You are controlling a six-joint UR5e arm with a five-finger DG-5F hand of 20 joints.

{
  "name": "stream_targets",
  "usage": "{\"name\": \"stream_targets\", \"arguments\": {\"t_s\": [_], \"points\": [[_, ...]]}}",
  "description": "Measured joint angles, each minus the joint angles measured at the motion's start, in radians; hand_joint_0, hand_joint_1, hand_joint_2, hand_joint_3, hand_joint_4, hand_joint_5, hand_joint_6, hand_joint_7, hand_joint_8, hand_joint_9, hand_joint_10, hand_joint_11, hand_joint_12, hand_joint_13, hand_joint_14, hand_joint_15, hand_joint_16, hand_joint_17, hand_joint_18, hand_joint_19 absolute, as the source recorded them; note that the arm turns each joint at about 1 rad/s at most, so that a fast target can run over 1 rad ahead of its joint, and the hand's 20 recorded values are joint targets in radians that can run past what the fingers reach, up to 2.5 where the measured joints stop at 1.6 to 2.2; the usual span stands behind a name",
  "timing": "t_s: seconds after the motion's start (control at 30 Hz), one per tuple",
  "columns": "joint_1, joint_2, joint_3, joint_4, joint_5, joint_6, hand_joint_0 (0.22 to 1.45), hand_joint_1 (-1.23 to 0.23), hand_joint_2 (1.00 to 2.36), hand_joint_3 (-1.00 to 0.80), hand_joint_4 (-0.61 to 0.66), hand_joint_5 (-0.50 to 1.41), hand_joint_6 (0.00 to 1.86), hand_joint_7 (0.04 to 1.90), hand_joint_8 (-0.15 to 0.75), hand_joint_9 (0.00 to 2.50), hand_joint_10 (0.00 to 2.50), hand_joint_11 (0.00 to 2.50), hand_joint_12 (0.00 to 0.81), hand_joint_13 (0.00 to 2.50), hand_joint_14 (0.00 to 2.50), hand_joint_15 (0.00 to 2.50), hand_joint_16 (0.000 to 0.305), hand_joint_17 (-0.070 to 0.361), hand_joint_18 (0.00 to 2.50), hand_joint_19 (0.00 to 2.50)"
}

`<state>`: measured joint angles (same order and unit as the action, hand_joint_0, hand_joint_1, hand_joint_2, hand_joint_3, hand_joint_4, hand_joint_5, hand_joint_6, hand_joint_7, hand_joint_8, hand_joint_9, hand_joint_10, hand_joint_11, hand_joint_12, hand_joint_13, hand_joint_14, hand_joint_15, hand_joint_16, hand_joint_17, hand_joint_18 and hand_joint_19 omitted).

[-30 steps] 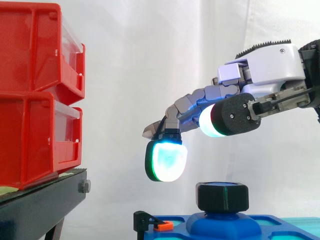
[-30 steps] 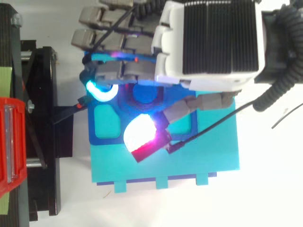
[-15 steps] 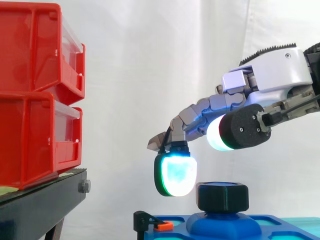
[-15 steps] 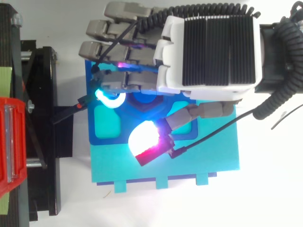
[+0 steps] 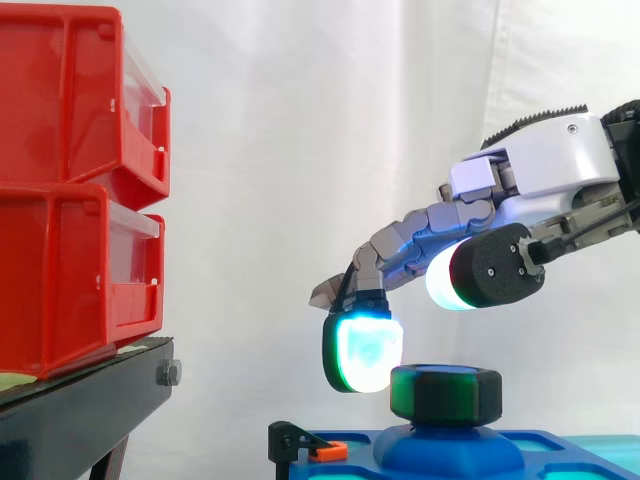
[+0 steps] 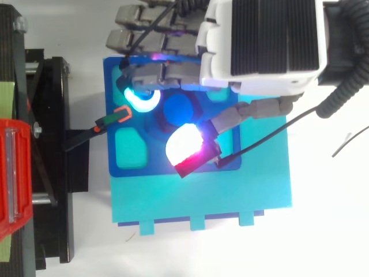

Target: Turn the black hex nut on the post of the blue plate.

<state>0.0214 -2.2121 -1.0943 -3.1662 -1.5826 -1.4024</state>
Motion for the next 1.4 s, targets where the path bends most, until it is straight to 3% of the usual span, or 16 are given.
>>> {"name": "stream_targets", "arguments": {"t_s": [0.2, 0.47, 0.67, 0.9, 1.4], "points": [[-0.02, 0.0, 0.0, 0.002, -0.02, -0.011, 0.46, -0.25, 1.0, -0.5, 0.18, -0.2, 0.5, 1.16, 0.216, 0.21, 0.0, 0.0, 0.347, 0.21, 0.0, 0.02, 0.055, 0.124, 0.0, 0.05], [-0.06, 0.0, 0.002, 0.004, -0.068, -0.029, 0.46, -0.26, 1.0, -0.5, 0.19, -0.2, 0.5, 1.13, 0.216, 0.22, 0.0, 0.0, 0.348, 0.21, 0.0, 0.02, 0.055, 0.124, 0.0, 0.05], [-0.072, 0.0, 0.024, 0.0, -0.09, -0.031, 0.46, -0.26, 1.0, -0.5, 0.18, -0.21, 0.5, 1.07, 0.217, 0.22, 0.0, 0.0, 0.349, 0.21, 0.0, 0.02, 0.055, 0.124, 0.0, 0.04], [-0.057, -0.001, 0.034, 0.019, -0.088, -0.029, 0.46, -0.26, 1.0, -0.5, 0.18, -0.21, 0.5, 0.98, 0.217, 0.22, 0.0, 0.0, 0.351, 0.21, 0.0, 0.02, 0.056, 0.125, 0.0, 0.04], [0.018, -0.012, 0.034, 0.046, -0.033, -0.003, 0.46, -0.24, 1.0, -0.5, 0.17, -0.22, 0.5, 0.93, 0.217, 0.21, 0.0, 0.0, 0.35, 0.2, 0.0, 0.02, 0.056, 0.127, 0.0, 0.06]]}}
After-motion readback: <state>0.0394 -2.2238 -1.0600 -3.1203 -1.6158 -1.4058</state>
